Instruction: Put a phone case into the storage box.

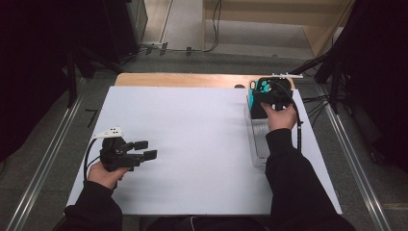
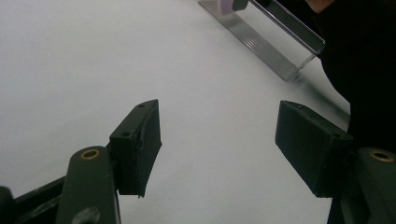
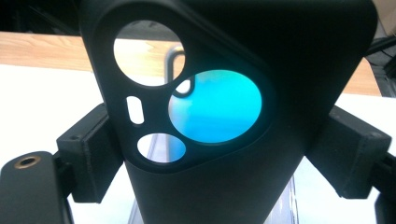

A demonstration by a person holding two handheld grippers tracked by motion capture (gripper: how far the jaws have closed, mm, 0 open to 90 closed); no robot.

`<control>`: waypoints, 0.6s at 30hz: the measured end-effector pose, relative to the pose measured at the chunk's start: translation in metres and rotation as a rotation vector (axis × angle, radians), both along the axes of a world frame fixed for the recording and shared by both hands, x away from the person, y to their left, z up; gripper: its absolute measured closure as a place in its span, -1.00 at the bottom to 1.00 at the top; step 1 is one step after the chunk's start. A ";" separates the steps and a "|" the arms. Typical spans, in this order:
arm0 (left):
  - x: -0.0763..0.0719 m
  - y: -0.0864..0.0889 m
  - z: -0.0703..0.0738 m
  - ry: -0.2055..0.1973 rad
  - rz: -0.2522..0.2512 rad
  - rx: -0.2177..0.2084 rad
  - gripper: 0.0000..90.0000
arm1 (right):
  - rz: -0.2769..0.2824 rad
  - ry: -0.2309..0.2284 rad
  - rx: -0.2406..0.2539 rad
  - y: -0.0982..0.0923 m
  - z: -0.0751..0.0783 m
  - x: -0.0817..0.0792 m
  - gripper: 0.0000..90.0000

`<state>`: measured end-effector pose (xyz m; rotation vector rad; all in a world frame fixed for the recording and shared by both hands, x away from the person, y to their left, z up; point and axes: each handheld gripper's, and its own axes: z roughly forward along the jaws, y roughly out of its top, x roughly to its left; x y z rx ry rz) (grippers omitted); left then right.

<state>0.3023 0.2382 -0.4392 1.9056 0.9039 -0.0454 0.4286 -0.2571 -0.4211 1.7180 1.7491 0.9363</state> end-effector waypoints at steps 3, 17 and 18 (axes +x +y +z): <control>0.000 -0.001 0.000 0.001 0.001 -0.001 -0.29 | -0.011 0.003 -0.004 0.001 -0.007 0.003 -0.76; 0.002 -0.001 -0.002 0.001 -0.005 0.001 -0.29 | -0.028 -0.020 -0.014 0.005 -0.025 0.014 -0.79; 0.002 -0.001 -0.002 0.001 -0.004 0.000 -0.29 | -0.024 -0.022 -0.016 0.006 -0.026 0.015 -0.79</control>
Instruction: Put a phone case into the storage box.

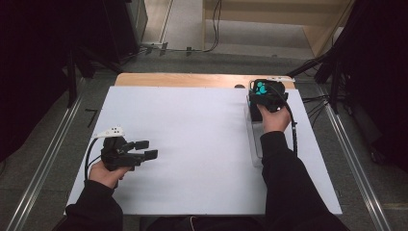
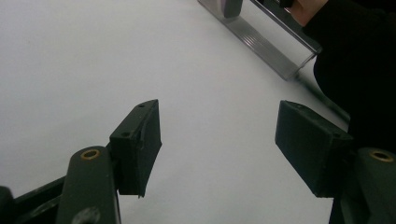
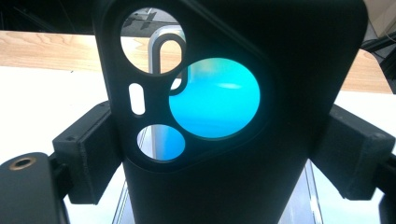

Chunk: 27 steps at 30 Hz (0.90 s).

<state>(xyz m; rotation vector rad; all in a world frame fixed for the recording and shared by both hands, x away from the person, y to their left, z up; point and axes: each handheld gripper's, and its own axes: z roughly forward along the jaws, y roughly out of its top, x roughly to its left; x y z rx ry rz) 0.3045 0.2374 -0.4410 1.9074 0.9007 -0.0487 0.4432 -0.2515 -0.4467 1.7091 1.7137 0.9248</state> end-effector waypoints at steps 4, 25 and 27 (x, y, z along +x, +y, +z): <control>0.000 0.000 0.000 -0.001 -0.001 0.000 -0.29 | -0.010 -0.004 -0.015 0.002 -0.001 0.001 -0.81; 0.001 -0.001 -0.002 0.012 -0.002 0.002 -0.29 | 0.160 -0.003 0.054 -0.005 0.021 -0.027 -1.00; 0.001 -0.001 -0.002 0.014 -0.005 0.002 -0.29 | 0.193 0.007 0.059 -0.005 0.023 -0.034 -1.00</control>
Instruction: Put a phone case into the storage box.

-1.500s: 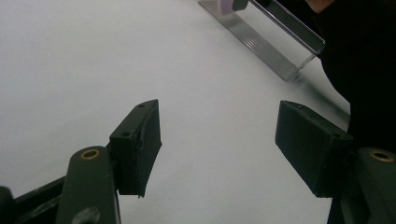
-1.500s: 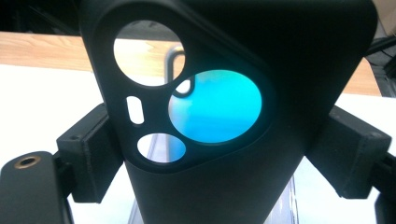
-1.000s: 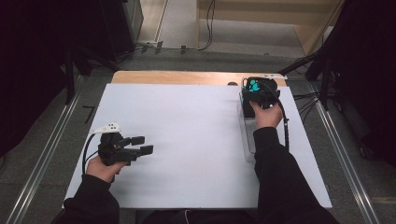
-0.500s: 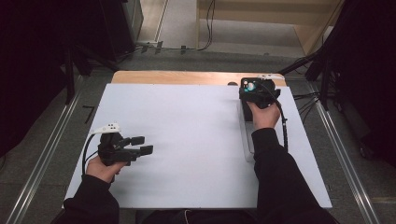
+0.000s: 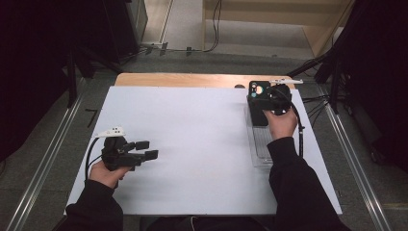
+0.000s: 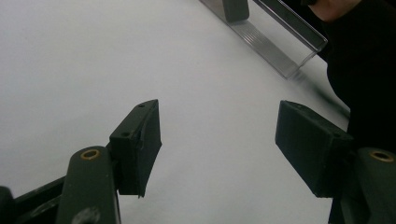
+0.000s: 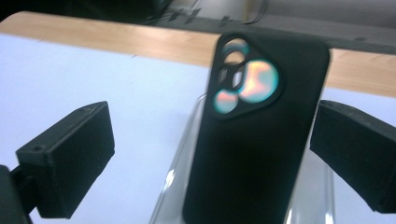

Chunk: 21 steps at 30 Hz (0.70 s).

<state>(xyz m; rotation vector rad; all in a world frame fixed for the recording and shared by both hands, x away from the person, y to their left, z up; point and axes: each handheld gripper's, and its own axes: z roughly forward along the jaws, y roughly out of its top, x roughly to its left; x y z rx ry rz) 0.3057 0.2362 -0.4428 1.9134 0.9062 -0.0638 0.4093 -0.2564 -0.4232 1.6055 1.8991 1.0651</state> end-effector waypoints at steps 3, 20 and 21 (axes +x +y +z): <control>0.000 0.000 0.000 0.003 -0.006 0.001 -0.30 | 0.055 0.013 0.032 0.000 0.004 -0.011 -1.00; -0.003 -0.005 -0.003 0.006 -0.029 0.029 -0.30 | 0.364 0.067 0.113 0.022 0.015 -0.079 -0.68; -0.003 -0.005 -0.003 0.006 -0.029 0.028 -0.30 | 0.378 0.069 0.118 0.023 0.014 -0.083 -0.67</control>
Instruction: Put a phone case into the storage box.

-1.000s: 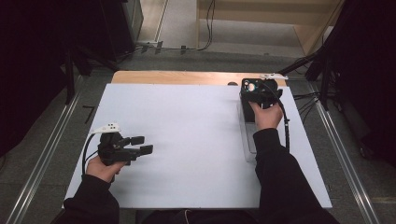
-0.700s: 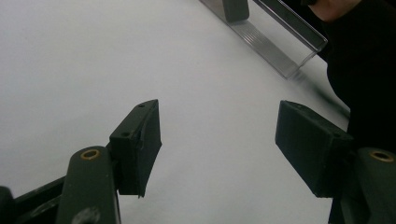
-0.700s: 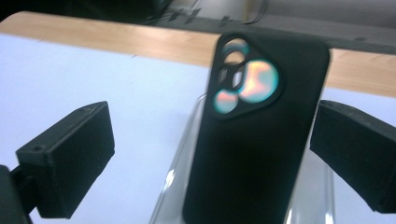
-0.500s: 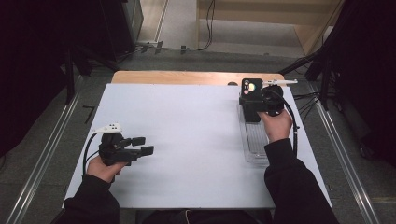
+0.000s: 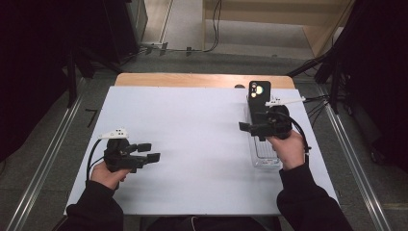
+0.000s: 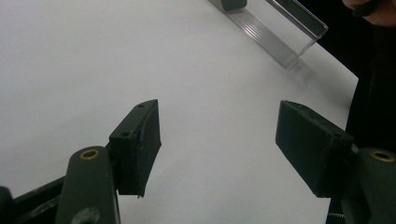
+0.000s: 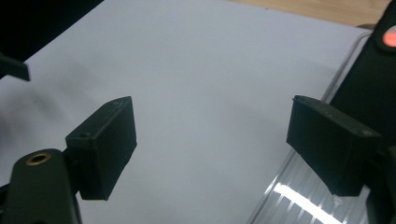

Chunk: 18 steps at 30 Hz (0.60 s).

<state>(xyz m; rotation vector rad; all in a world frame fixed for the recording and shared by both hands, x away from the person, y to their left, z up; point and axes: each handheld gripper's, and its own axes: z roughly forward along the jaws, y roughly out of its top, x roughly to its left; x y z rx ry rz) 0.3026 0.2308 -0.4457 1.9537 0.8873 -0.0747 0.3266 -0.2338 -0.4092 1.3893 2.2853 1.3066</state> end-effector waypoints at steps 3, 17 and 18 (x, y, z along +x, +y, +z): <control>-0.001 0.000 -0.001 0.004 -0.002 0.000 -0.30 | 0.024 -0.014 -0.019 0.001 -0.003 -0.011 -0.59; -0.007 0.000 -0.007 0.004 -0.010 0.016 -0.30 | 0.152 -0.003 0.017 0.006 -0.017 -0.051 -0.52; -0.007 -0.001 -0.007 0.003 -0.010 0.019 -0.30 | 0.161 -0.004 0.015 0.007 -0.019 -0.053 -0.52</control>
